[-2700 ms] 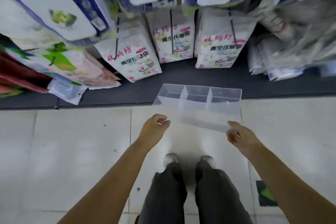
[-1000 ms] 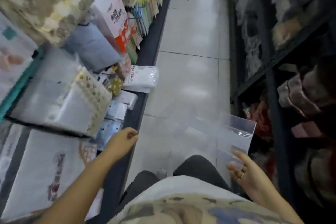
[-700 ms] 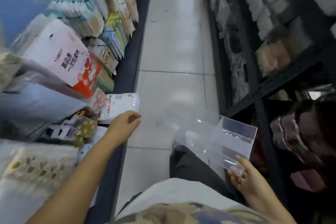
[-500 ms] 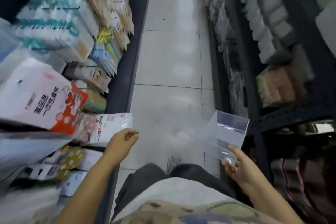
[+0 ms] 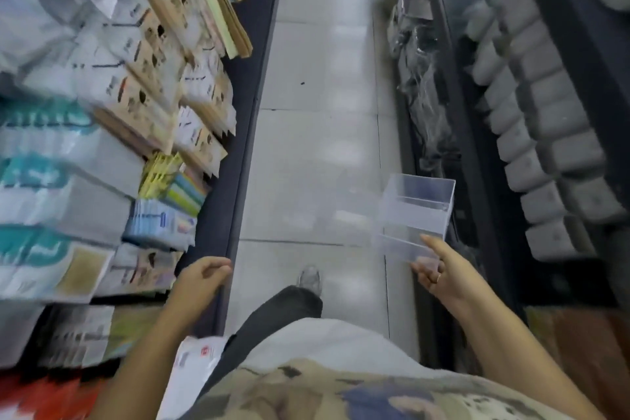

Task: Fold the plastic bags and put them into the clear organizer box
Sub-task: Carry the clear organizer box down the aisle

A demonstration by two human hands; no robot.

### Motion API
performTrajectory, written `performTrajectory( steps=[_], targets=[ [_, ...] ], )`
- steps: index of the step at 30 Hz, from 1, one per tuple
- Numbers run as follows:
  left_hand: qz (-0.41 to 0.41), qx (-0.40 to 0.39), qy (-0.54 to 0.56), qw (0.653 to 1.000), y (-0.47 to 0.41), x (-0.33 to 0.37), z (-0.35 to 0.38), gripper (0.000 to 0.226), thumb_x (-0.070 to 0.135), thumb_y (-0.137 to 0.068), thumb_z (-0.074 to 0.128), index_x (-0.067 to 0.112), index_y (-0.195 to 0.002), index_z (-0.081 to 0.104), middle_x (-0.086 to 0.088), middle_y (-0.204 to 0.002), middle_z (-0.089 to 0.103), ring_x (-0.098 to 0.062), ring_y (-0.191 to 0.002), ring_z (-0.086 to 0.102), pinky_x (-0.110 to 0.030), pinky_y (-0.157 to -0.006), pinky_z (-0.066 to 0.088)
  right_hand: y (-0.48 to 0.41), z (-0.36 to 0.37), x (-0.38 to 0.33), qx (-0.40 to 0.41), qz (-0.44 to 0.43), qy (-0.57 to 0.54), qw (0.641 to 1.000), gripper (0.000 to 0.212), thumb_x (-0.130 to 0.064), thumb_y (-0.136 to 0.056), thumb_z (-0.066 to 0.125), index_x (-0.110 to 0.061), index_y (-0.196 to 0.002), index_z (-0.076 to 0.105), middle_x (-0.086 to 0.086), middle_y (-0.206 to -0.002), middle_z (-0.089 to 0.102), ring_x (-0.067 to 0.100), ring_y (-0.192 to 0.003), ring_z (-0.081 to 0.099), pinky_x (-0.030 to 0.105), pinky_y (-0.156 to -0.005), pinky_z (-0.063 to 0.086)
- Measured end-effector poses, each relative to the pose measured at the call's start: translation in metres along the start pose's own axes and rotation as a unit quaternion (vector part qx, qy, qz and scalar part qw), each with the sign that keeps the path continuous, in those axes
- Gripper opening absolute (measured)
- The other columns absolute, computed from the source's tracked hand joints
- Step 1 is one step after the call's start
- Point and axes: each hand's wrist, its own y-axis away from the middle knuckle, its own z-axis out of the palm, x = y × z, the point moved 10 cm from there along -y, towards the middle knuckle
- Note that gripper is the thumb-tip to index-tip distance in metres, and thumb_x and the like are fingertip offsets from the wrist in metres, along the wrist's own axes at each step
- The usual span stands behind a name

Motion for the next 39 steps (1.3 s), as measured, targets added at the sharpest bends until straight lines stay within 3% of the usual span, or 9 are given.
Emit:
performTrajectory(
  steps=[5,10,17,23,30,33,37,39],
  targets=[
    [0.058,-0.012,-0.009,0.998,-0.128,0.166,-0.007,0.01,0.011,-0.092,0.061,0.016,-0.099,0.067,-0.006,-0.102,0.069,-0.021,-0.099,0.064,-0.035,-0.092,0.05,-0.072,0.04,-0.098,0.027,0.019,-0.028,0.999,0.039,-0.035,-0.083,0.069,-0.016,-0.114,0.056,0.009,-0.095,0.06,0.014,-0.066,0.06,0.02,-0.048,0.051],
    [0.106,-0.061,-0.054,0.991,-0.249,0.296,0.022,0.011,0.019,-0.093,0.061,0.02,-0.102,0.066,0.006,-0.096,0.067,0.0,-0.088,0.062,-0.008,-0.066,0.042,-0.158,0.072,-0.187,0.048,0.028,-0.039,0.998,0.03,-0.035,-0.081,0.069,-0.016,-0.1,0.057,0.008,-0.094,0.057,0.017,-0.07,0.059,0.026,-0.061,0.047],
    [0.031,-0.049,-0.003,0.998,-0.405,0.407,0.045,0.01,0.019,-0.093,0.061,0.022,-0.1,0.066,0.002,-0.1,0.069,-0.011,-0.094,0.066,-0.016,-0.071,0.044,-0.304,0.151,-0.348,0.018,0.049,-0.012,0.999,0.031,-0.036,-0.082,0.069,-0.012,-0.101,0.06,0.008,-0.073,0.057,0.019,-0.066,0.055,0.028,-0.063,0.045],
    [0.005,-0.053,0.015,0.998,-0.521,0.5,0.032,0.009,0.02,-0.093,0.061,0.025,-0.097,0.067,0.005,-0.095,0.07,-0.008,-0.09,0.067,-0.019,-0.074,0.046,-0.415,0.244,-0.512,-0.008,0.021,0.047,0.999,0.033,-0.038,-0.081,0.07,-0.016,-0.103,0.059,0.009,-0.09,0.062,0.015,-0.067,0.062,0.025,-0.059,0.05],
    [-0.04,0.015,0.071,0.997,-0.711,0.572,-0.017,0.015,0.011,-0.095,0.056,0.021,-0.091,0.065,-0.005,-0.093,0.07,-0.024,-0.093,0.067,-0.037,-0.088,0.051,-0.569,0.382,-0.663,-0.042,0.025,0.074,0.996,0.055,-0.039,-0.081,0.071,-0.01,-0.124,0.052,0.005,-0.077,0.063,0.011,-0.058,0.061,0.022,-0.056,0.049],
    [-0.028,0.02,0.058,0.998,-0.796,0.63,-0.039,0.017,0.009,-0.093,0.057,0.022,-0.088,0.065,-0.005,-0.091,0.071,-0.021,-0.08,0.067,-0.029,-0.067,0.051,-0.623,0.428,-0.726,-0.036,0.024,0.064,0.997,0.062,-0.039,-0.08,0.072,-0.008,-0.129,0.05,0.007,-0.087,0.061,0.013,-0.062,0.062,0.024,-0.06,0.05],
    [0.004,0.004,0.008,1.0,-0.911,0.741,-0.074,0.013,0.017,-0.094,0.058,0.028,-0.09,0.065,-0.002,-0.099,0.07,-0.021,-0.097,0.065,-0.041,-0.091,0.051,-0.679,0.473,-0.807,-0.008,0.036,0.036,0.999,0.062,-0.038,-0.082,0.07,-0.009,-0.132,0.048,0.01,-0.102,0.058,0.015,-0.067,0.061,0.024,-0.059,0.05],
    [0.032,-0.005,-0.015,0.999,-0.963,0.805,-0.087,0.012,0.02,-0.094,0.058,0.029,-0.092,0.064,0.0,-0.101,0.069,-0.018,-0.099,0.064,-0.038,-0.093,0.049,-0.703,0.494,-0.845,0.0,0.046,0.028,0.999,0.061,-0.038,-0.083,0.069,-0.011,-0.134,0.048,0.011,-0.11,0.058,0.016,-0.07,0.06,0.023,-0.056,0.05]
  ],
)
